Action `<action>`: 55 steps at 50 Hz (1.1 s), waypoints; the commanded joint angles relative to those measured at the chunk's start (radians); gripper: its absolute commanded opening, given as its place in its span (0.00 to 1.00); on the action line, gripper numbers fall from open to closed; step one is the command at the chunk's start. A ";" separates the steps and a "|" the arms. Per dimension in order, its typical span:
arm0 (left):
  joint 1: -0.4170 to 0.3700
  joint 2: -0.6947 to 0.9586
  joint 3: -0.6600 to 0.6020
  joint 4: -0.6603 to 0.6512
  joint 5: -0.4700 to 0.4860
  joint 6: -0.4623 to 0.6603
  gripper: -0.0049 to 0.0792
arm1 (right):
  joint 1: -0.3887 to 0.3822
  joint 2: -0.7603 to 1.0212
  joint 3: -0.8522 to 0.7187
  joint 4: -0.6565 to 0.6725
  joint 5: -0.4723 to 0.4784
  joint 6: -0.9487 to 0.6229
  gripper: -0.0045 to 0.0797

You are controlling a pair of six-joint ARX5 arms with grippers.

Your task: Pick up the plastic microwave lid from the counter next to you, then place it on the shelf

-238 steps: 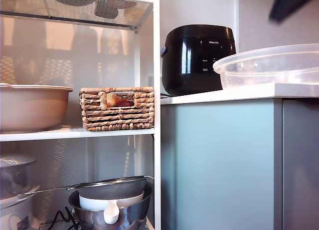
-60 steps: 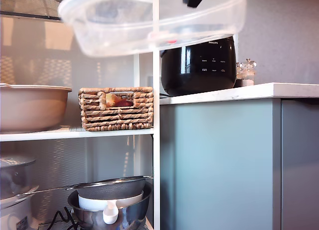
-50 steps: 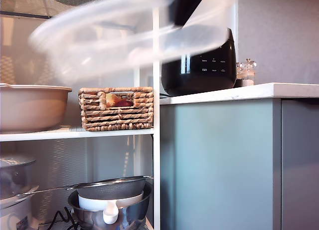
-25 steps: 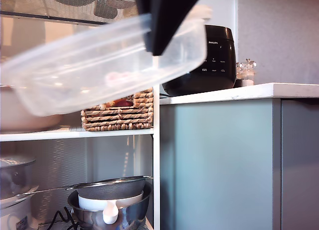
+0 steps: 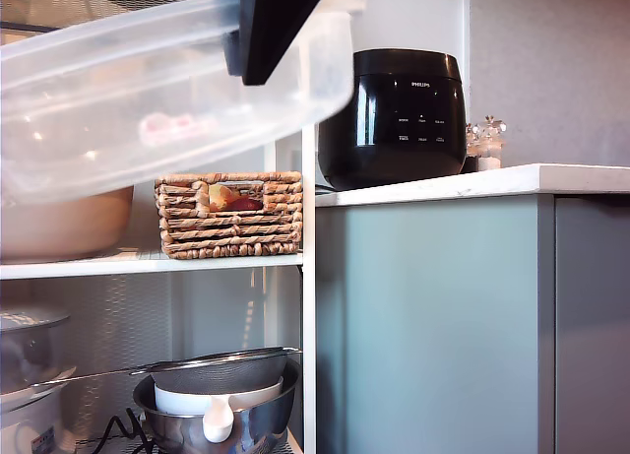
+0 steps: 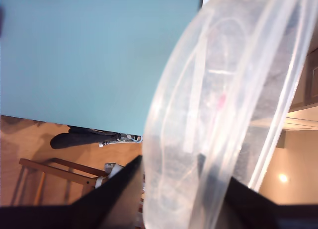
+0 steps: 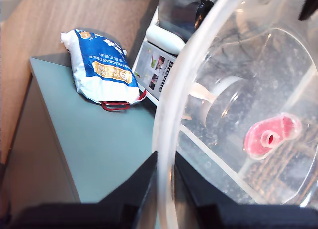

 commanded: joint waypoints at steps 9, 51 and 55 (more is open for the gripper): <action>-0.003 -0.009 0.000 0.017 -0.062 0.015 0.03 | 0.021 0.002 -0.003 0.047 0.014 0.002 0.04; -0.003 -0.009 0.000 -0.004 -0.328 0.058 0.03 | 0.044 -0.059 -0.003 0.075 0.122 0.177 0.27; -0.003 -0.009 0.000 -0.004 -0.350 0.058 0.03 | 0.044 -0.087 -0.003 0.058 0.129 0.219 0.27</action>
